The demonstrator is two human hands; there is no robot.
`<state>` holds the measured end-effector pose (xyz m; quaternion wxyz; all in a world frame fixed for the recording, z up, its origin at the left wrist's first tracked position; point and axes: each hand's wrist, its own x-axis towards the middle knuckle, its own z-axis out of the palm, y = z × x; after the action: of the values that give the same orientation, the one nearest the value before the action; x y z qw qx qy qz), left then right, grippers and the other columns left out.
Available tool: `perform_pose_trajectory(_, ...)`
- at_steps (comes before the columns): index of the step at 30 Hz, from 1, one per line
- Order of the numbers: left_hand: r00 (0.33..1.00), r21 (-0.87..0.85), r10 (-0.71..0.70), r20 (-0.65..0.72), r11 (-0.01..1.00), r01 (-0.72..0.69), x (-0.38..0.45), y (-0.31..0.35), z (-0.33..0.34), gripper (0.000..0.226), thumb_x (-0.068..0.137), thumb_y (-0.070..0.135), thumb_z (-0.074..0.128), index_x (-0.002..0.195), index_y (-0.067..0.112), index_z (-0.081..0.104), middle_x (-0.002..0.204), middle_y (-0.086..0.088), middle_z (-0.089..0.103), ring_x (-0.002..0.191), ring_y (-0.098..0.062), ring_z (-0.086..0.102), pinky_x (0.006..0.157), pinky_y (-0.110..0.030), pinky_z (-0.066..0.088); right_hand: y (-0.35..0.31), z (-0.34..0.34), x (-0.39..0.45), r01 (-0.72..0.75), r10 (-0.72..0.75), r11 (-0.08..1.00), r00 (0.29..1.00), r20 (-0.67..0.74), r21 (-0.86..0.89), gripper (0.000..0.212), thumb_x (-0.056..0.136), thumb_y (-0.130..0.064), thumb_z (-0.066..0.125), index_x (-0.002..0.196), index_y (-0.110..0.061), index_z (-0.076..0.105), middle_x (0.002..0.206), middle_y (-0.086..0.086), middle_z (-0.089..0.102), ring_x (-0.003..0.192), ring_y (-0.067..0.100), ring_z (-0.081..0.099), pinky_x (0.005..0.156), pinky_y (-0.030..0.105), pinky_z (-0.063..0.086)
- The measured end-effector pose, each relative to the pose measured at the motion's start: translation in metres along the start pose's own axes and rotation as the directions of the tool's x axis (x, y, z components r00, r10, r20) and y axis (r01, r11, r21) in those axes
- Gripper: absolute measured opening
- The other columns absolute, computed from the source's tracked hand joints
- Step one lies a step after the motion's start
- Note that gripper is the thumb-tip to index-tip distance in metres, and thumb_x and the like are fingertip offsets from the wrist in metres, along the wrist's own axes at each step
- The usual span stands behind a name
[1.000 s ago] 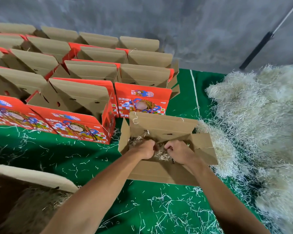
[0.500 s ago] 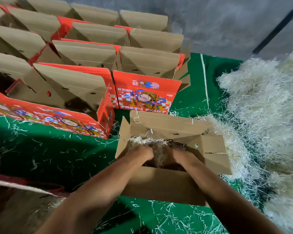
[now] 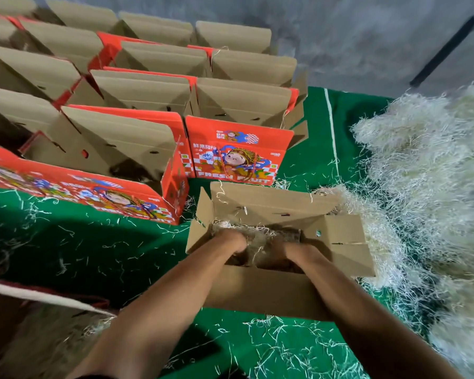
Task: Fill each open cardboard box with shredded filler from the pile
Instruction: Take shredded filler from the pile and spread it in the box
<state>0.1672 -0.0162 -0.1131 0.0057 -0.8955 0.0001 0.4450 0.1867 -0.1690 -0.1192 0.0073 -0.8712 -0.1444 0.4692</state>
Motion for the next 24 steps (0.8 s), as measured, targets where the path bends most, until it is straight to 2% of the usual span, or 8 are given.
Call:
perform_pose_trajectory(3, 0.997, -0.042, 0.002, -0.083, 0.999, -0.005, -0.006, 0.003, -0.003, 0.038, 0.096, 0.002, 0.049, 0.134, 0.001, 0.051, 0.123, -0.016, 0.06, 0.103, -0.025, 0.062, 0.087, -0.034, 0.051, -0.004, -0.011, -0.004, -0.075, 0.069, 0.988, 0.997, -0.047, -0.138, 0.04, 0.093, -0.008, 0.056, 0.133, -0.006, 0.056, 0.134, 0.015, 0.06, 0.113, 0.031, 0.059, 0.093, 0.034, 0.047)
perform_pose_trajectory(5, 0.974, -0.064, -0.004, -0.228, 0.998, -0.011, -0.007, 0.004, -0.009, 0.027, 0.092, 0.007, 0.056, 0.118, 0.008, 0.063, 0.108, -0.01, 0.066, 0.091, -0.023, 0.062, 0.08, -0.036, 0.05, -0.007, -0.02, -0.007, -0.08, 0.042, 0.981, 0.977, -0.208, -0.177, 0.032, 0.089, -0.006, 0.056, 0.12, -0.009, 0.063, 0.122, 0.014, 0.066, 0.103, 0.031, 0.064, 0.082, 0.035, 0.049)
perform_pose_trajectory(8, 0.975, 0.087, -0.06, -0.214, 0.993, 0.081, -0.004, 0.001, -0.005, 0.043, 0.094, 0.02, 0.053, 0.136, 0.014, 0.055, 0.143, -0.012, 0.05, 0.131, -0.033, 0.045, 0.105, -0.046, 0.036, -0.011, -0.018, -0.001, 0.015, -0.063, 0.993, 0.904, -0.422, -0.116, 0.028, 0.091, -0.009, 0.056, 0.117, -0.017, 0.062, 0.118, 0.011, 0.067, 0.111, 0.033, 0.064, 0.089, 0.039, 0.051)
perform_pose_trajectory(12, 1.0, 0.109, -0.008, 0.013, 0.994, 0.006, -0.004, -0.005, 0.007, 0.042, 0.104, 0.016, 0.037, 0.144, 0.005, 0.043, 0.151, -0.014, 0.041, 0.137, -0.029, 0.04, 0.112, -0.039, 0.032, -0.011, 0.009, 0.007, -0.028, 0.018, 0.998, 0.985, -0.17, -0.059, 0.041, 0.103, -0.031, 0.048, 0.141, -0.014, 0.053, 0.14, 0.012, 0.055, 0.125, 0.029, 0.054, 0.106, 0.039, 0.045)
perform_pose_trajectory(15, 0.994, 0.046, -0.002, -0.111, 0.999, 0.007, -0.009, -0.01, -0.001, 0.039, 0.101, 0.012, 0.045, 0.139, 0.004, 0.05, 0.146, -0.015, 0.047, 0.132, -0.03, 0.048, 0.109, -0.039, 0.039, -0.013, -0.007, 0.005, -0.041, 0.045, 0.999, 0.988, -0.151, 0.031, 0.039, 0.101, -0.025, 0.052, 0.137, -0.012, 0.054, 0.137, 0.013, 0.057, 0.122, 0.031, 0.056, 0.102, 0.04, 0.047)
perform_pose_trajectory(18, 0.952, -0.014, -0.03, -0.304, 1.0, 0.026, -0.01, -0.01, -0.005, 0.032, 0.096, 0.008, 0.052, 0.126, 0.008, 0.061, 0.134, -0.014, 0.057, 0.121, -0.032, 0.056, 0.102, -0.042, 0.046, -0.009, -0.025, -0.001, -0.105, 0.106, 0.994, 0.975, -0.193, 0.016, 0.025, 0.089, -0.005, 0.053, 0.111, -0.007, 0.063, 0.106, 0.012, 0.066, 0.095, 0.029, 0.064, 0.088, 0.039, 0.054)
perform_pose_trajectory(22, 0.981, -0.062, -0.003, -0.194, 0.998, -0.009, -0.014, -0.012, 0.004, 0.035, 0.101, 0.009, 0.041, 0.132, 0.003, 0.056, 0.138, -0.017, 0.054, 0.123, -0.032, 0.053, 0.104, -0.04, 0.04, 0.006, -0.011, -0.007, -0.177, 0.176, 0.979, 0.984, -0.017, -0.1, 0.046, 0.094, 0.001, 0.046, 0.14, -0.004, 0.049, 0.146, 0.017, 0.048, 0.106, 0.025, 0.062, 0.092, 0.033, 0.05)
perform_pose_trajectory(24, 0.97, -0.161, 0.089, -0.226, 0.979, -0.128, -0.012, -0.013, 0.003, 0.032, 0.098, 0.006, 0.044, 0.127, 0.008, 0.059, 0.13, -0.013, 0.061, 0.114, -0.028, 0.06, 0.099, -0.039, 0.047, 0.01, -0.003, -0.006, -0.151, 0.156, 0.981, 0.987, 0.03, -0.12, 0.042, 0.096, 0.002, 0.042, 0.136, -0.002, 0.051, 0.137, 0.016, 0.054, 0.104, 0.024, 0.061, 0.087, 0.032, 0.048)
